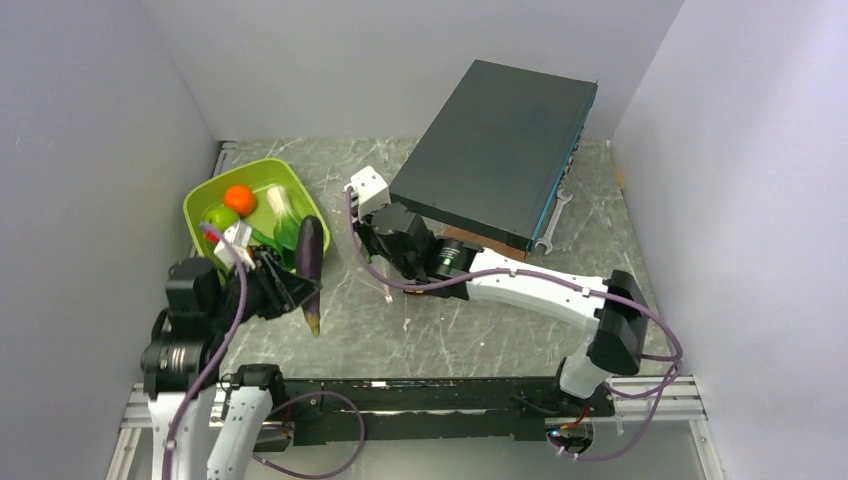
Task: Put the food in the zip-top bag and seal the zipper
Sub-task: Place the fake vegetable in the zipper food storage bag.
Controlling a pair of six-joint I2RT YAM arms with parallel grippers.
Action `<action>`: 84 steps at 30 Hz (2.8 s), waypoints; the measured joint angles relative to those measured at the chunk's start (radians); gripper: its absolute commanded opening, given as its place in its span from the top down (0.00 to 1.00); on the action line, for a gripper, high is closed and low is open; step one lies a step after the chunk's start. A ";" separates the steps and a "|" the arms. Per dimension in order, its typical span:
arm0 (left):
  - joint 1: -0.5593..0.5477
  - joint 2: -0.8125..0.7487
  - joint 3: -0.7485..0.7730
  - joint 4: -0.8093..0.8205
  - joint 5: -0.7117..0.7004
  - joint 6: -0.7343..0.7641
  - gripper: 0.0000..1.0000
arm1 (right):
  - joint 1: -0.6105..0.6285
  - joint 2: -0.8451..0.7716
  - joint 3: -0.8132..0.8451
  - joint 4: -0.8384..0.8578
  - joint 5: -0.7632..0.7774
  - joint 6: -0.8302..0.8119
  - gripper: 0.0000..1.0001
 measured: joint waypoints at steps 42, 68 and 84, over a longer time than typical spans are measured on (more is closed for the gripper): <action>-0.003 -0.219 -0.389 0.208 0.266 -0.778 0.98 | 0.219 0.017 -0.227 0.418 0.063 -0.199 1.00; -0.003 -0.107 -0.216 -0.055 0.174 -0.252 0.29 | 0.153 0.081 -0.108 0.282 -0.089 -0.048 1.00; -0.003 -0.258 -0.088 -0.060 0.129 -0.183 0.29 | 0.032 0.170 0.165 -0.075 -0.057 0.294 1.00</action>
